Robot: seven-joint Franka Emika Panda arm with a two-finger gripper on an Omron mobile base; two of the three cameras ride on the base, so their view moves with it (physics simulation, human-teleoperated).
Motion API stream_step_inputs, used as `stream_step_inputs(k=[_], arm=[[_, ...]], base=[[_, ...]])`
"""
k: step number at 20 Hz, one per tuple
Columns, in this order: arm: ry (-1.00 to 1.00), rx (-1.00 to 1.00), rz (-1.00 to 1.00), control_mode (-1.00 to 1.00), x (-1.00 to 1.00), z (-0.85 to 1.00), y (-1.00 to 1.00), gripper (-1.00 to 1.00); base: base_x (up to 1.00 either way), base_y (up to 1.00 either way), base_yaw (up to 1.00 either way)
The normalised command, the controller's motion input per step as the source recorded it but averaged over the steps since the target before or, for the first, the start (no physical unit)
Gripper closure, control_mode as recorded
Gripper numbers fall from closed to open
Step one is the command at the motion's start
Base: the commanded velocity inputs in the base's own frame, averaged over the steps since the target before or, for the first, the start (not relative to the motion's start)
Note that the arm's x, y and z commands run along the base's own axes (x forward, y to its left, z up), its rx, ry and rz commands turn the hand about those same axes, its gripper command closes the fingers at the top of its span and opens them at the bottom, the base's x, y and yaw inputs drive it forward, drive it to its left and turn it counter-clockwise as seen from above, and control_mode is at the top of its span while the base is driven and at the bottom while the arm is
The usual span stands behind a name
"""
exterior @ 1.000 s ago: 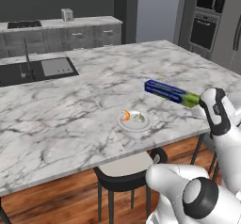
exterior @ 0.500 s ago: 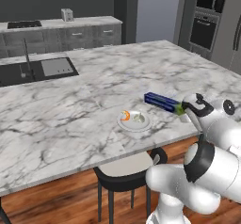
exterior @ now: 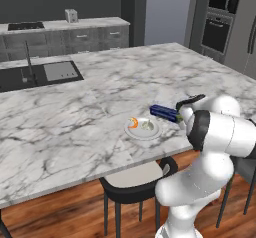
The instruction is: Retrieve the tupperware and aluminum foil from the cabinet and place them on the dining counter near the plate with garlic and shrimp to prepare for storing leftovers.
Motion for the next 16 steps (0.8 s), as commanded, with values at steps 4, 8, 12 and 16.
stream_step_inputs(k=[4, 8, 12, 16], arm=[[0.07, 0.00, -0.04, -1.00, 0.62, -0.44, 0.00, 1.00], [0.01, 0.00, -0.01, -1.00, 0.19, -0.27, 0.00, -1.00], [0.00, 0.00, 0.00, -1.00, -0.74, 0.67, 0.00, -1.00], [0.00, -0.03, 0.00, -1.00, -0.46, 1.00, 0.00, -1.00]], base=[[0.00, 0.00, 0.00], [0.00, 0.00, 0.00], [0.00, 0.00, 0.00], [0.00, 0.00, 0.00]])
